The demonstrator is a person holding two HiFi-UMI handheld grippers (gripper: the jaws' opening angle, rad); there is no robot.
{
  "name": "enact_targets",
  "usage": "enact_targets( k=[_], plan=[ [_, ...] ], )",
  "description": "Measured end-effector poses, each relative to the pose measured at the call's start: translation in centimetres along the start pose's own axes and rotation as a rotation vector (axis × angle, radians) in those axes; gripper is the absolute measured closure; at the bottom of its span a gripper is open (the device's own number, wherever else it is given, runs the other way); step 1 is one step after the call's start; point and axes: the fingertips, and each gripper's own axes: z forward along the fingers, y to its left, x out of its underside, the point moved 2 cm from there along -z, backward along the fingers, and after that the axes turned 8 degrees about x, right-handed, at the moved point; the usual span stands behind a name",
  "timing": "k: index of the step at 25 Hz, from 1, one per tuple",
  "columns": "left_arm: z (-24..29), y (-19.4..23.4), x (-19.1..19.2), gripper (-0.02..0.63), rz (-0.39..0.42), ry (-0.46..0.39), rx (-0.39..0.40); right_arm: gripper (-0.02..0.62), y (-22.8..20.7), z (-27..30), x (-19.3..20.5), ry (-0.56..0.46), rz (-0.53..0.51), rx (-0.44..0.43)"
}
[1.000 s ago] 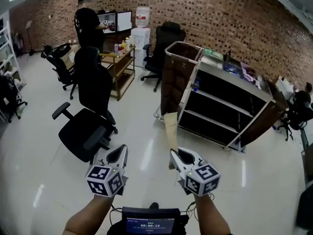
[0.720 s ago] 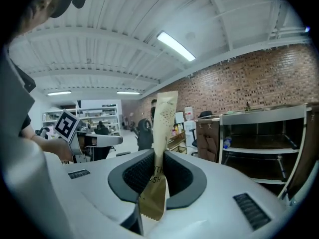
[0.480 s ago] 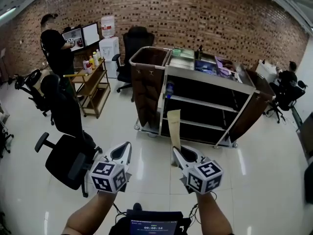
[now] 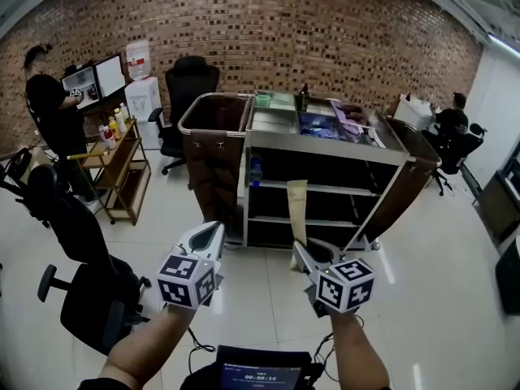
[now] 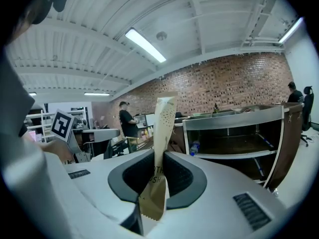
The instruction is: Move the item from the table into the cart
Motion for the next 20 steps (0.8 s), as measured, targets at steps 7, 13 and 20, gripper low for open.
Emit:
enact_targets(
  k=[7, 13, 20],
  plan=[
    [14.3, 6.6, -3.2, 0.601, 0.024, -0.006, 0.048, 0.552, -8.1, 12.1, -4.8, 0.03, 0.018, 0.019],
    [26.7, 10.5, -5.9, 0.601, 0.017, -0.017, 0.026, 0.552, -16.8, 21.3, -9.7, 0.052, 0.011, 0.006],
    [38.3, 18.1, -10.2, 0.601, 0.027, -0.024, 0.014, 0.552, -23.7, 33.8, -15.6, 0.068, 0.027, -0.023]
  ],
)
